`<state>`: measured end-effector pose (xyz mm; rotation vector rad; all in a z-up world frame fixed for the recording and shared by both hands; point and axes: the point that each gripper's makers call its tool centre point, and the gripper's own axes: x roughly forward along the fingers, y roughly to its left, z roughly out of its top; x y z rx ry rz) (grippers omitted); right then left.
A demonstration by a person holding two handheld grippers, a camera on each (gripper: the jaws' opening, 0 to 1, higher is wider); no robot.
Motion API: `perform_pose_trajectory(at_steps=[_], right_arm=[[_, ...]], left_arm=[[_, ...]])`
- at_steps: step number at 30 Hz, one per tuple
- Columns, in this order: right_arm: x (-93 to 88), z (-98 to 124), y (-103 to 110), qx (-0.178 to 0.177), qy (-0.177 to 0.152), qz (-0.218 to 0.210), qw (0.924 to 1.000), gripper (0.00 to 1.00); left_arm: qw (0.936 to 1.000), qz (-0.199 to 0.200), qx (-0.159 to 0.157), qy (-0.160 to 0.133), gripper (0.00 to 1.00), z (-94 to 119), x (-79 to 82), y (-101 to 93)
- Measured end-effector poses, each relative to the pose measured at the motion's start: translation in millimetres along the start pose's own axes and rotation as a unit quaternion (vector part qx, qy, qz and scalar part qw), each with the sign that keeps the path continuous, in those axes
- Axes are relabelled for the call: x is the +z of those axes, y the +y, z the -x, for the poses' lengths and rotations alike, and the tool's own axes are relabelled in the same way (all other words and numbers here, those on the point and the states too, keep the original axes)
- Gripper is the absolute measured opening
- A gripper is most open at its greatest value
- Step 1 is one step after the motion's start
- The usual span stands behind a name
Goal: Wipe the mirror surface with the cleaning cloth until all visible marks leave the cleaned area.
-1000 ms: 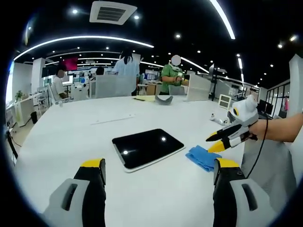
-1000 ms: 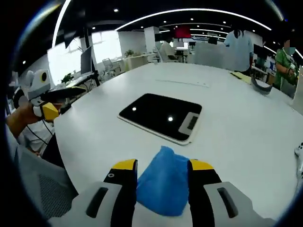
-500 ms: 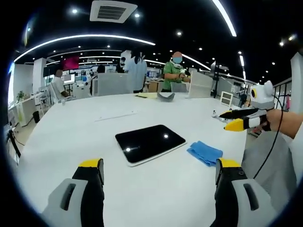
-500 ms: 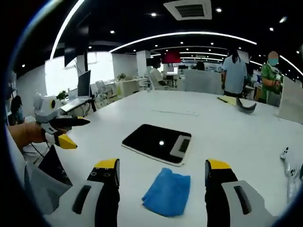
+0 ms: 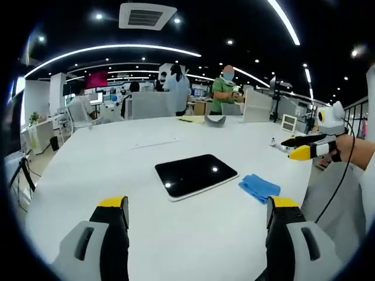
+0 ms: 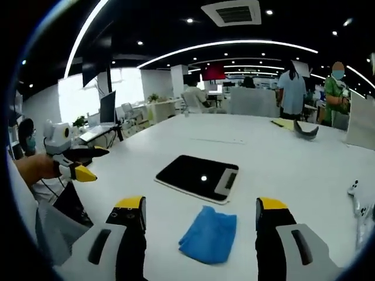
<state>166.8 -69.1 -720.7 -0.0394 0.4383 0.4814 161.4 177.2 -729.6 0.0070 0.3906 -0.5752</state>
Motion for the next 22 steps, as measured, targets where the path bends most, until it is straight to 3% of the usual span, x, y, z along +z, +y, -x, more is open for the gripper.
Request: perform_pose_trajectory(at_steps=[11, 22], right_arm=[[2.2, 4.1, 9.9, 0.012, -0.004, 0.008, 0.9999, 0.73], [1.9, 9.1, 4.5, -0.003, -0.003, 0.01, 0.9999, 0.71]], left_arm=[[0.9999, 0.002, 0.012, -0.006, 0.98, 11.4, 0.8, -1.4], [0.9999, 0.0, 0.004, -0.012, 0.98, 8.3, 3.6, -3.6]])
